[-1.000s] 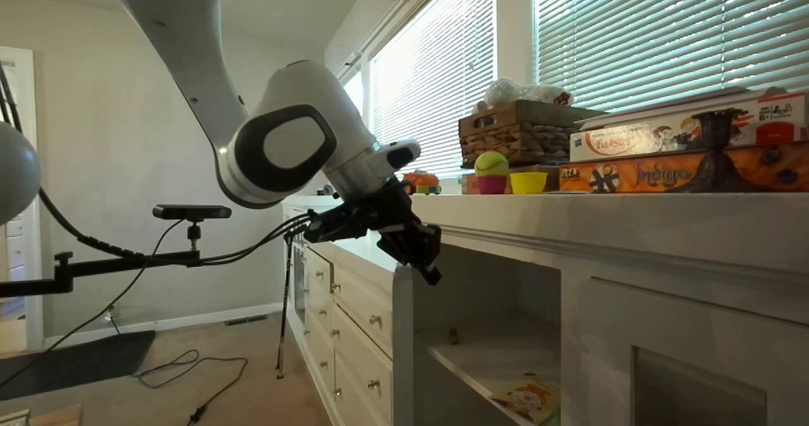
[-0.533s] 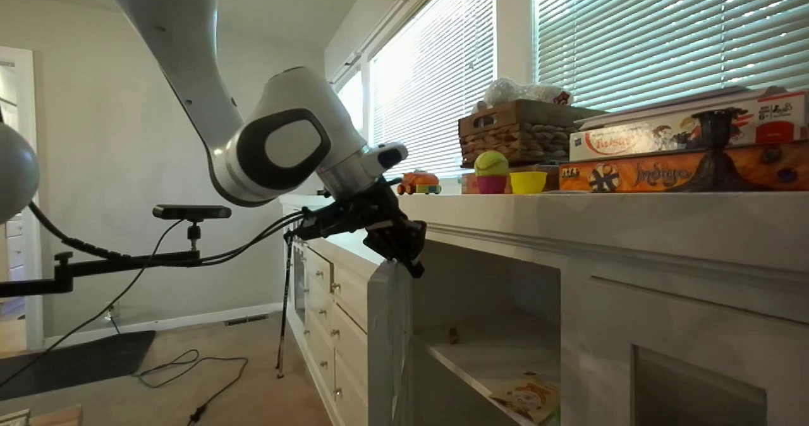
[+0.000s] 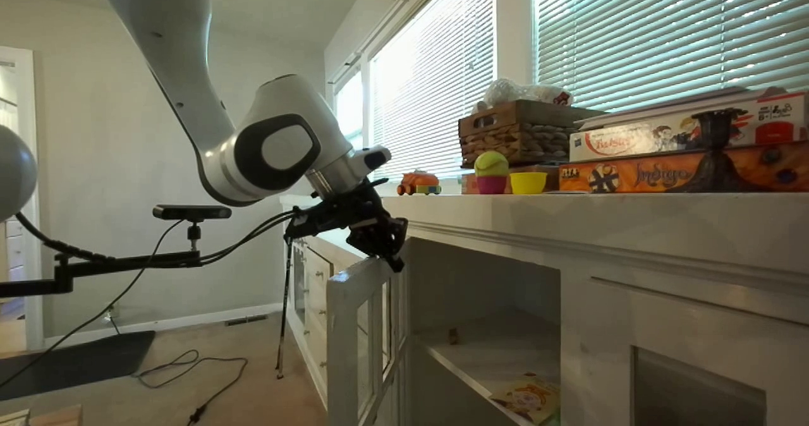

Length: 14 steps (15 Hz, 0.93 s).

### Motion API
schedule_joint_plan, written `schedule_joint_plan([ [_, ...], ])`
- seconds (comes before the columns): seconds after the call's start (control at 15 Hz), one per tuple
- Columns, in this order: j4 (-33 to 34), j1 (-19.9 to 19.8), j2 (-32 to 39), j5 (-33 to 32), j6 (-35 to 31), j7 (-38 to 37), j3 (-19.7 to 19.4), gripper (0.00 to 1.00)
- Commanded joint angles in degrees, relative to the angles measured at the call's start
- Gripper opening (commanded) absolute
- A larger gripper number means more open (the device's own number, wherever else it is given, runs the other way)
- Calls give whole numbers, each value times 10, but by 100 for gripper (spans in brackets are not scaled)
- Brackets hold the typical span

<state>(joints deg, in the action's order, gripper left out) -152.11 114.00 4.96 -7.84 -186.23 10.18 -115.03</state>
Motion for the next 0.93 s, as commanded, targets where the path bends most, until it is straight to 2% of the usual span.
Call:
schedule_joint_plan([
  [0.0,-17,45,-52,-11,12,17,-1,0],
  [0.8,-23,155,-62,-15,-8,26,-24,0],
  [0.87,-23,164,-64,-16,-7,28,-26,14],
])
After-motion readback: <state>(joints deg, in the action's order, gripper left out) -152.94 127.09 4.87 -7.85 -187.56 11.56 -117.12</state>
